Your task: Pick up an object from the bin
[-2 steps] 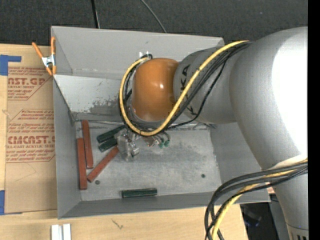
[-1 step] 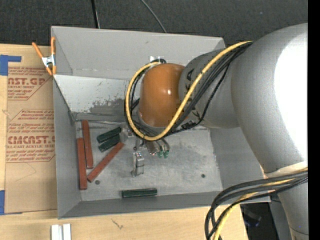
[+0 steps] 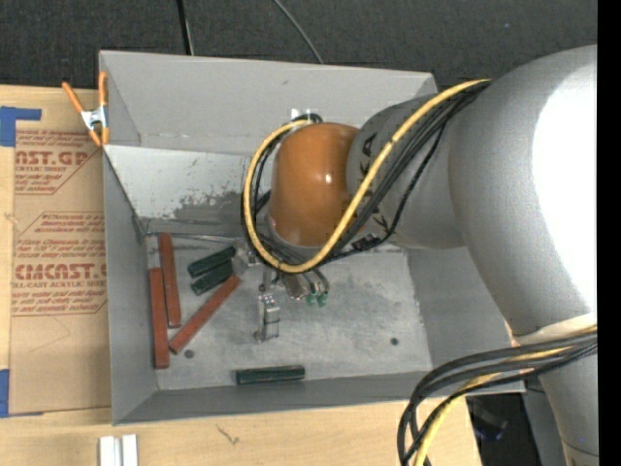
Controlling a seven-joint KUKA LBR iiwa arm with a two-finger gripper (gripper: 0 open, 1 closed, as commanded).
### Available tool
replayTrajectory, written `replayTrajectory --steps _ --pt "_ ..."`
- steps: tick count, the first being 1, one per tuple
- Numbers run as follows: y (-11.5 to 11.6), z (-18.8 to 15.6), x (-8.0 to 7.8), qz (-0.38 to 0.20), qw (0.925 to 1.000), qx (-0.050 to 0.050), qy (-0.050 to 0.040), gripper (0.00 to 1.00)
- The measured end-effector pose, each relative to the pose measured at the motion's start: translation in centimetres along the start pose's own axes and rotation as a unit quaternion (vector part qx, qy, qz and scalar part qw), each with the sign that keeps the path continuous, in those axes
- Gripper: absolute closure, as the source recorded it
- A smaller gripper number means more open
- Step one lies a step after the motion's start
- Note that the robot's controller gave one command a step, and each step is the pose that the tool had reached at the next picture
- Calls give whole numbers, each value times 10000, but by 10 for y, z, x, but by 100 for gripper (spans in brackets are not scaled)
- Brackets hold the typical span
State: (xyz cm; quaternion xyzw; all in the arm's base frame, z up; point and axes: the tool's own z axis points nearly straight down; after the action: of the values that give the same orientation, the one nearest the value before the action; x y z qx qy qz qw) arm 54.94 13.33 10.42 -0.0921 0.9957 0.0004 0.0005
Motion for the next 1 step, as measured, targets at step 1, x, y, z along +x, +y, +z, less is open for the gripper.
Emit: replayTrajectory --steps 1 --pt "8 8 -14 606 9982 4 -6 0"
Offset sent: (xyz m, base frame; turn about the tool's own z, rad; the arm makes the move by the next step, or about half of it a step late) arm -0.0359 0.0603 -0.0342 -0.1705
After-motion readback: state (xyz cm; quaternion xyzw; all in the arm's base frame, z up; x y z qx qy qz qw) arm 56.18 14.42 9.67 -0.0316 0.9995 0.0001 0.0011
